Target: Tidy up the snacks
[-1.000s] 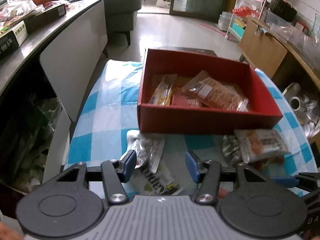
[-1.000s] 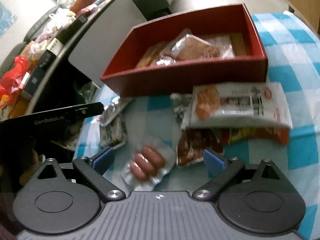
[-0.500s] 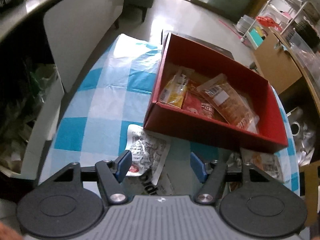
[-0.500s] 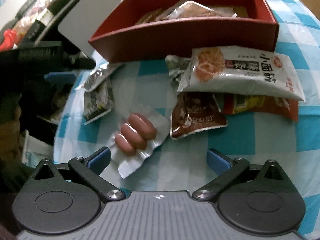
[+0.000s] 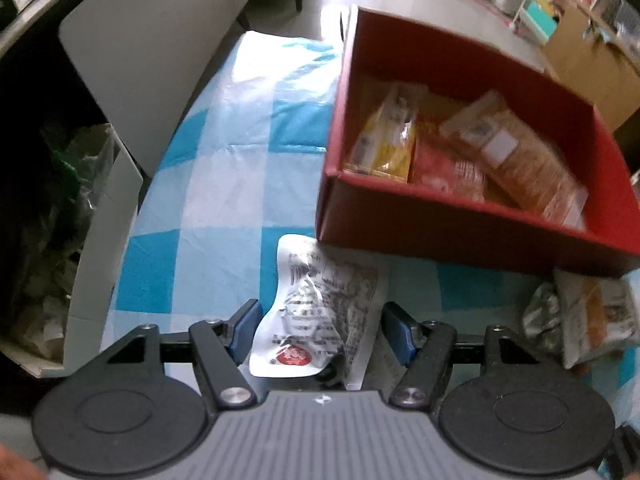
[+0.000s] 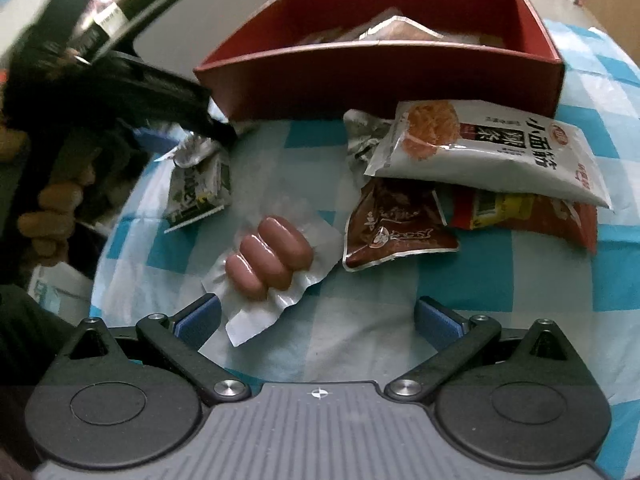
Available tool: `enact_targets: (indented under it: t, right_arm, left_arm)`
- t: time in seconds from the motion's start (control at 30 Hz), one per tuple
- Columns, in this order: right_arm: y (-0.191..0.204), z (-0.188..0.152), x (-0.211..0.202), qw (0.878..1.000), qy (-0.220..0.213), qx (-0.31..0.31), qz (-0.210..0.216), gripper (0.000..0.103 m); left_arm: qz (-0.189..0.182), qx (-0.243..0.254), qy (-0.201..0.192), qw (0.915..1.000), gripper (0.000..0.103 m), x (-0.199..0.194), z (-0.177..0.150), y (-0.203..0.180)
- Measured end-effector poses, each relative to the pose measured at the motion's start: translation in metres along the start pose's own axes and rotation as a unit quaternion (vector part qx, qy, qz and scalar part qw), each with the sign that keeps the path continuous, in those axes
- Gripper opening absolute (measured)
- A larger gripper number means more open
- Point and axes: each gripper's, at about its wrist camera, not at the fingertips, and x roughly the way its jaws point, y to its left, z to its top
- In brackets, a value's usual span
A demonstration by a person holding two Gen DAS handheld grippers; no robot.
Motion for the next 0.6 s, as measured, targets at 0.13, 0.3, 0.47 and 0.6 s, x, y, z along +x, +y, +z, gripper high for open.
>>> enact_targets:
  t: [0.13,0.3,0.47,0.6]
  right_arm:
    - [0.009,0.0,0.002,0.999,0.007,-0.04,-0.013,0.103]
    - [0.022,0.009,0.008,0.997,0.025,-0.06,-0.047,0.103]
    - [0.028,0.021,0.004,0.998,0.013,-0.047,-0.029,0.1]
    - [0.043,0.024,0.005,0.995,0.01,-0.094,-0.033,0.1]
  left_arm:
    - [0.013,0.042,-0.009,0.999,0.053,-0.003,-0.01,-0.014]
    - [-0.011,0.043,-0.003,0.999,0.051,-0.014,-0.023,-0.009]
    - [-0.042,0.016,-0.02,0.9988,0.051,-0.036,-0.029,0.006]
    - [-0.07,-0.004,-0.037,0.9969,0.051,-0.054,-0.032,0.016]
